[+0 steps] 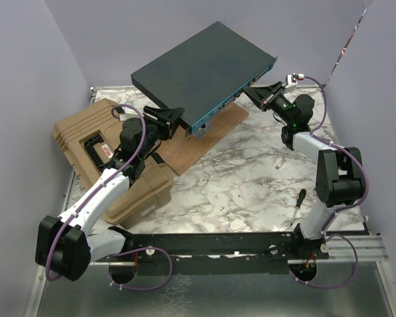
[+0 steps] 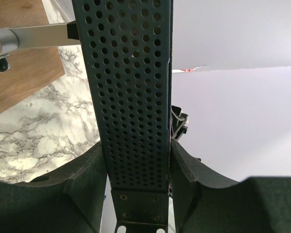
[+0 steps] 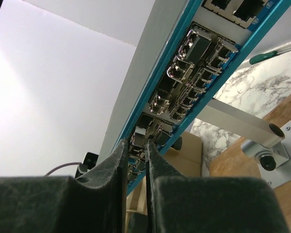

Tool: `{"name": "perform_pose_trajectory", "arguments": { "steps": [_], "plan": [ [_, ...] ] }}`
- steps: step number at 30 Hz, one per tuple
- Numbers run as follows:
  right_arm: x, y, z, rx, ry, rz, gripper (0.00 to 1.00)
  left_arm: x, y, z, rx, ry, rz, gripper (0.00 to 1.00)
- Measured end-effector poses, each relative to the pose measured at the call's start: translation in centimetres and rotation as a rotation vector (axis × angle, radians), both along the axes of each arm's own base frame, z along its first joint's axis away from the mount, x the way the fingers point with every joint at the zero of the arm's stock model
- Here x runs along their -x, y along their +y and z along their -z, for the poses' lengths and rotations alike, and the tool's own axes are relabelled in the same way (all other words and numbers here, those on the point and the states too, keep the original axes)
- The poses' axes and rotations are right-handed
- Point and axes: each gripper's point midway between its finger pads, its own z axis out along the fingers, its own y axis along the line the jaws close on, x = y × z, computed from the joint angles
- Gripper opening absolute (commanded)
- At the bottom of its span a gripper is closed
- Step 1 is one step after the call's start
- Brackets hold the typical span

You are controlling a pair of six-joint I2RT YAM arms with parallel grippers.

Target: Insert the plug into the switch port

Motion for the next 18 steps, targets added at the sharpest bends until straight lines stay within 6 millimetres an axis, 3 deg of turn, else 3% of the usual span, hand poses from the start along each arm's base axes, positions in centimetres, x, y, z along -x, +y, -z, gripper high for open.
{"name": "perform_pose_trajectory", "arguments": {
  "steps": [7,18],
  "plan": [
    [0.03,0.28,-0.01,0.006,0.009,-0.015,0.01,-0.01,0.03,-0.04,0.003,0.001,-0.002,0.00],
    [-0.13,0.23,-0.03,0.123,0.121,-0.014,0.01,-0.01,0.05,-0.07,0.005,0.001,-0.003,0.00]
  ]
}}
